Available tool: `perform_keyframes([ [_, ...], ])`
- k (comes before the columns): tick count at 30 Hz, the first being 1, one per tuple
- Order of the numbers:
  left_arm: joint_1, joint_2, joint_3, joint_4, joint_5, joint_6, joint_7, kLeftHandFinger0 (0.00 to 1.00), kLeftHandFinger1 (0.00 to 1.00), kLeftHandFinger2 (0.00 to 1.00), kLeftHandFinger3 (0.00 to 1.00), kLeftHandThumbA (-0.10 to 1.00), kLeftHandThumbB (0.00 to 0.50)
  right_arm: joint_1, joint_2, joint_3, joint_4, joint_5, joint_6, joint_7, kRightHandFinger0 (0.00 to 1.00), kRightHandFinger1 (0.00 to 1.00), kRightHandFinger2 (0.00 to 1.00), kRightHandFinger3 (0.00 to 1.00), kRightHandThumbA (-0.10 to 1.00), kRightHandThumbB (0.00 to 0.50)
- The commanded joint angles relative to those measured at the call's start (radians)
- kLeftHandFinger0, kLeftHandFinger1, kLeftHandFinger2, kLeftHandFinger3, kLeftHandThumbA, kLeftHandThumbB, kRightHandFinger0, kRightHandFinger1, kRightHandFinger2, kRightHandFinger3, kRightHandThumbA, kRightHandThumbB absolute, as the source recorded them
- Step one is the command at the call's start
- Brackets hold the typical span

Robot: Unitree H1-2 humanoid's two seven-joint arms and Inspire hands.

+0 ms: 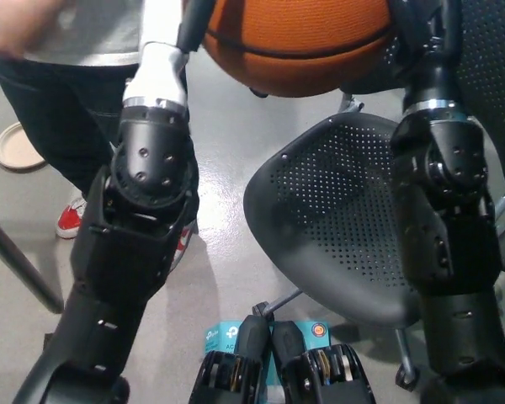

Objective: The robot grabs the basketball from a person using both hands and then drops it on the black chair in the front

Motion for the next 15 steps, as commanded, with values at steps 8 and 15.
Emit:
perform_keyframes([
  [8,-0.171,-0.179,-0.085,0.187,-0.039,-0.103,-0.108,1.0,1.0,1.0,1.0,1.0,0.227,-0.133,-0.034,0.016,-0.024,0.066,0.099,0.113,1.0,1.0,1.0,1.0,1.0,0.19],
  [15,-0.237,-0.236,-0.059,0.446,-0.05,-0.154,-0.104,1.0,1.0,1.0,1.0,1.0,0.262,-0.111,-0.082,-0.043,0.097,0.103,0.07,0.155,1.0,1.0,1.0,1.0,1.0,0.159],
])
